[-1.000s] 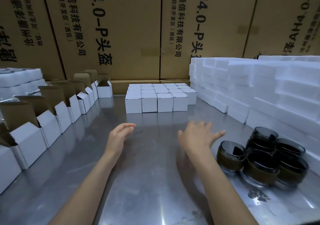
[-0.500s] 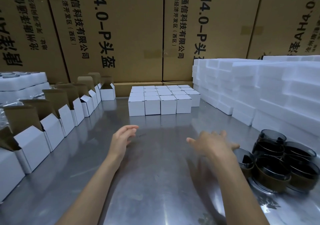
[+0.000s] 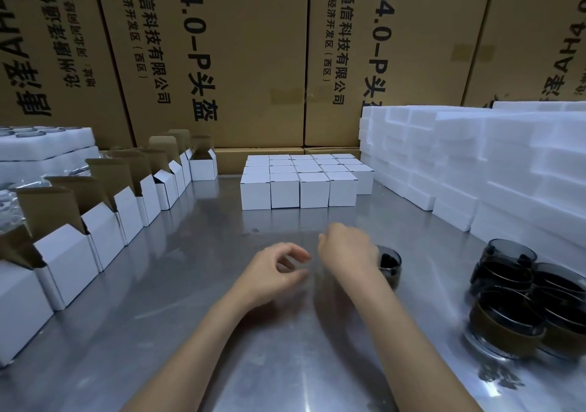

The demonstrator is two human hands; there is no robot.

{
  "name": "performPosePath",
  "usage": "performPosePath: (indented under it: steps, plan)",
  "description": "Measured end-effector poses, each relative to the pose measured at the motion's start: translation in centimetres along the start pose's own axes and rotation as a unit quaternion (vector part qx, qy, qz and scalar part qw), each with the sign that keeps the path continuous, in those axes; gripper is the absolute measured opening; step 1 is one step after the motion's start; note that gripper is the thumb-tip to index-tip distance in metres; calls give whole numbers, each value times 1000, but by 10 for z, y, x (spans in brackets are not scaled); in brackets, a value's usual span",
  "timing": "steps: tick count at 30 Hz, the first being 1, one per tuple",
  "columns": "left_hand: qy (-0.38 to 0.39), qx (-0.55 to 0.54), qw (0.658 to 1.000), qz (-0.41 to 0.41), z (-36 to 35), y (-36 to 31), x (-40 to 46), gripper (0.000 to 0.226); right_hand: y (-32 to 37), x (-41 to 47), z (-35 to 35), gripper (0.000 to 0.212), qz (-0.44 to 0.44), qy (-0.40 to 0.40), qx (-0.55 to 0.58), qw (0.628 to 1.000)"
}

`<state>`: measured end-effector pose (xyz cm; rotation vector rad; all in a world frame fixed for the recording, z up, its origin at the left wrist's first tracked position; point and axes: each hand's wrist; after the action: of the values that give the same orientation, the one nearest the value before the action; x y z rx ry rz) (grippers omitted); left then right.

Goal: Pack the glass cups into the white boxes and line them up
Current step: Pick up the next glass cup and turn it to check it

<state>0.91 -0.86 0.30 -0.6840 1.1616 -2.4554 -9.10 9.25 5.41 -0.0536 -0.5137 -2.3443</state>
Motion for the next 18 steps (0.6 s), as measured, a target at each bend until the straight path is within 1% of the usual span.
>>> performPosePath:
  steps: [2,4,5,6,8,9,10,12,13,15,18]
  plan:
    - [20,35,999,-21,-8,0,0,27,9,0,-4,31,46,-58,31,997]
    - [18,36,999,-23,-9,3,1,35,9,2,-2,31,86,-121,75,986]
    - [15,32,999,-19,-9,6,1,38,6,4,2,33,91,-154,111,978]
    - [12,31,999,-14,-8,8,1,40,2,5,7,35,82,-185,154,967]
    - [11,37,999,2,-7,11,1,42,-14,8,15,37,26,-225,218,949]
    - [11,41,999,8,-8,12,1,43,-24,10,17,35,-15,-223,218,950]
    - [12,44,999,12,-9,13,1,45,-35,12,17,32,-58,-201,201,957]
    - [14,46,999,13,-12,13,2,50,-51,13,13,26,-121,-123,183,968]
    - [17,47,999,11,-14,12,2,52,-55,15,9,21,-132,-88,190,969]
    - [26,48,998,7,-16,12,2,58,-55,19,0,21,-123,-42,221,967]
    - [24,44,999,5,-16,11,2,61,-45,26,-13,22,-89,-8,285,954]
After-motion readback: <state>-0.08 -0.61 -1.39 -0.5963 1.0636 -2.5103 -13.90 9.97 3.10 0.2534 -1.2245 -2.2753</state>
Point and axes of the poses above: each hand's wrist, its own x-axis towards the middle knuckle, its own z-axis out of the back of the hand, y = z × x, and after that the axes turned 5 degrees about z, right-handed
